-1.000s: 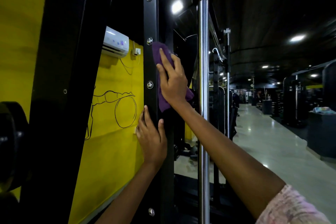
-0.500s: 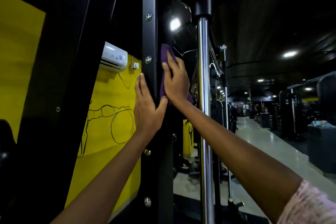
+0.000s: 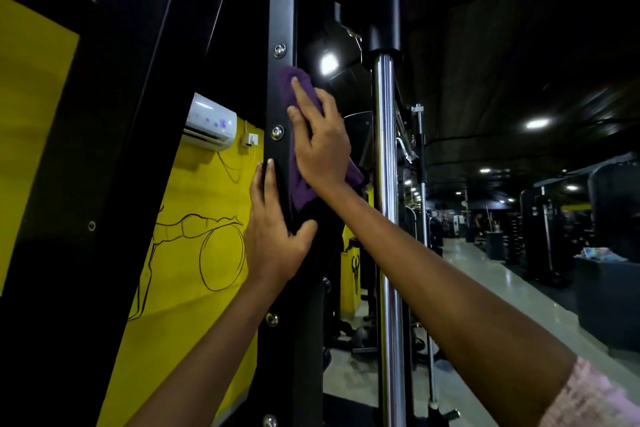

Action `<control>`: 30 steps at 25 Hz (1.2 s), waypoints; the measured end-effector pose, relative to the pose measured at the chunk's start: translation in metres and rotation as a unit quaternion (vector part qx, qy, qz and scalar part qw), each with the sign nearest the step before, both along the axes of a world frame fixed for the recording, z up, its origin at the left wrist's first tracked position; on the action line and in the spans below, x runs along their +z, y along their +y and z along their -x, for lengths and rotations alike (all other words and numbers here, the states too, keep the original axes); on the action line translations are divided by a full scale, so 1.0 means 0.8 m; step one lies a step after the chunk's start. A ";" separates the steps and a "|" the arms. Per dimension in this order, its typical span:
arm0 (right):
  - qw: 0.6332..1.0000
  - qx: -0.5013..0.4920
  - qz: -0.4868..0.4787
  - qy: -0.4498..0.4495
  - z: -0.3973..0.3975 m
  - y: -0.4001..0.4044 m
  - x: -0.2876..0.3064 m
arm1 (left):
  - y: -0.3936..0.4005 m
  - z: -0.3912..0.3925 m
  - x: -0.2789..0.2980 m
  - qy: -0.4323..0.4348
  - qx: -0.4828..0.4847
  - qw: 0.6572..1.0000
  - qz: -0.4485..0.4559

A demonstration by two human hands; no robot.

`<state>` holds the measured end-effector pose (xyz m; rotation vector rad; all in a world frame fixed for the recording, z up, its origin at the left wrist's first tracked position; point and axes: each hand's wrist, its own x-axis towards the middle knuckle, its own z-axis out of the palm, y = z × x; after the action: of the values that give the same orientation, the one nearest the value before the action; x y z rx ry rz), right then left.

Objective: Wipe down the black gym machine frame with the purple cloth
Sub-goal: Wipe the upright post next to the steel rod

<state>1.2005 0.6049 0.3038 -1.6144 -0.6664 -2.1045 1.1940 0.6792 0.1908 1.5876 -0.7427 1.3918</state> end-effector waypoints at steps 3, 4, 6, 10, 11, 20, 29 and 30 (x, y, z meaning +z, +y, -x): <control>0.966 0.035 -0.128 0.220 -0.002 -0.017 0.049 | -0.002 0.003 0.000 0.006 0.017 1.000 0.000; 0.942 0.041 -0.173 0.286 -0.002 -0.023 0.064 | -0.003 0.004 0.000 0.011 0.019 1.000 0.003; 0.925 0.053 -0.203 0.316 0.005 -0.018 0.077 | -0.002 0.006 0.001 0.024 0.022 0.999 0.008; 0.997 0.019 -0.038 0.061 0.009 0.003 0.057 | -0.003 0.007 0.015 0.039 0.058 0.998 0.001; 0.998 0.021 -0.029 0.046 0.009 0.001 0.064 | -0.003 0.007 0.029 0.031 0.069 0.997 0.004; 0.926 0.050 -0.206 0.312 0.005 -0.019 0.148 | -0.005 -0.005 0.096 -0.004 0.127 0.991 -0.048; 0.947 0.056 -0.162 0.270 -0.009 -0.027 0.199 | -0.005 -0.012 0.096 -0.018 0.102 0.994 -0.026; 0.935 0.055 -0.183 0.300 -0.005 -0.028 0.205 | -0.005 -0.013 0.095 -0.018 0.098 0.995 -0.025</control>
<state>1.2048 0.5827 0.4680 -1.8054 -0.1421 -1.4216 1.2041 0.6752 0.2672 1.7156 -0.6611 1.5559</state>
